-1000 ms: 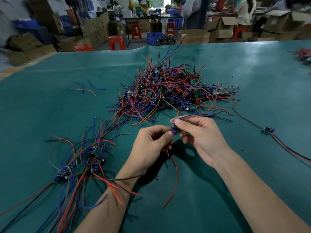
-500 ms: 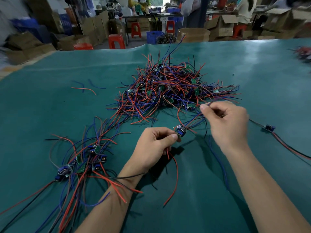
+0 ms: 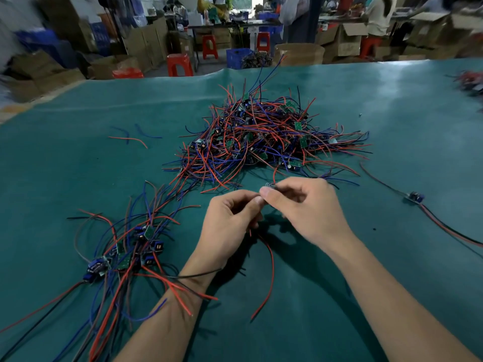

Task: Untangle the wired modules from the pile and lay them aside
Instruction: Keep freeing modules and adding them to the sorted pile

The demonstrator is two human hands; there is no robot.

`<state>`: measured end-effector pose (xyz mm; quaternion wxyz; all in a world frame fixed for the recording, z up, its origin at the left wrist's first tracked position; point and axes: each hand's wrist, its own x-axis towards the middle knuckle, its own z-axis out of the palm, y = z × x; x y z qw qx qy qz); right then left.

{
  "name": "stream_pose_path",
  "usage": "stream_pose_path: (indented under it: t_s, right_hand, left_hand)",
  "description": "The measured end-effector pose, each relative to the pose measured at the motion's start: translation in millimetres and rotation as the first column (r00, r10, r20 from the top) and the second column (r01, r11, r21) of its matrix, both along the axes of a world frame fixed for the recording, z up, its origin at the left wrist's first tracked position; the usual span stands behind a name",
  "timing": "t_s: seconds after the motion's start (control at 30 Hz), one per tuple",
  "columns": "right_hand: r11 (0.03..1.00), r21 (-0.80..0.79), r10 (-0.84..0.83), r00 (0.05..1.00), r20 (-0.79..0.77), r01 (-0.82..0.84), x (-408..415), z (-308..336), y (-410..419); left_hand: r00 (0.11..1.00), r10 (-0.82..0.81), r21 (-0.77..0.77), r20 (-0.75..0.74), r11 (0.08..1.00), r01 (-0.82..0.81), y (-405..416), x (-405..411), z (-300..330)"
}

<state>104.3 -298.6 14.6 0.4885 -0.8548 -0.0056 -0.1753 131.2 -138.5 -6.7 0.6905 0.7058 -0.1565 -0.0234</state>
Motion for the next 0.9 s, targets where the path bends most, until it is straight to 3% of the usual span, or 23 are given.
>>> stream_pose_path:
  t_s: [0.17,0.3,0.4,0.5,0.57,0.63,0.7,0.8,0.9]
  right_hand:
    - [0.981,0.178,0.071,0.996,0.045,-0.078,2,-4,-2]
    - [0.964,0.261,-0.105,0.975,0.194,0.052,4,4,-9]
    - [0.920,0.367,-0.272,0.896,0.351,0.136,1,24,-26]
    - [0.878,0.451,-0.367,0.834,0.413,0.163,-6,53,-31]
    - [0.839,0.535,-0.354,0.843,0.405,0.096,-9,78,-23]
    - [0.790,0.609,-0.205,0.905,0.372,-0.072,-7,105,-7]
    - [0.789,0.571,0.041,0.947,0.319,-0.226,0,125,18]
    - [0.823,0.406,0.358,0.918,0.171,-0.397,15,131,72]
    - [0.911,-0.083,0.395,0.913,-0.096,-0.403,30,112,106]
  left_hand:
    - [0.999,-0.043,0.054,-0.014,0.998,0.043,-2,-1,0]
    - [0.993,-0.103,0.053,-0.050,0.993,0.106,-1,-1,0]
    - [0.988,-0.155,0.106,-0.027,0.982,0.157,-1,-2,0]
    - [0.988,-0.157,0.175,0.005,0.973,0.154,-1,-1,-3]
    - [0.988,-0.152,0.190,0.011,0.971,0.147,-1,-1,-5]
    - [0.990,-0.139,0.180,-0.009,0.974,0.139,-2,-1,-6]
    - [0.991,-0.131,0.163,-0.010,0.978,0.131,-3,-2,-6]
    - [0.993,-0.118,0.159,0.028,0.981,0.113,-3,-1,-4]
    - [0.993,-0.087,0.199,0.079,0.978,0.069,-2,2,-5]
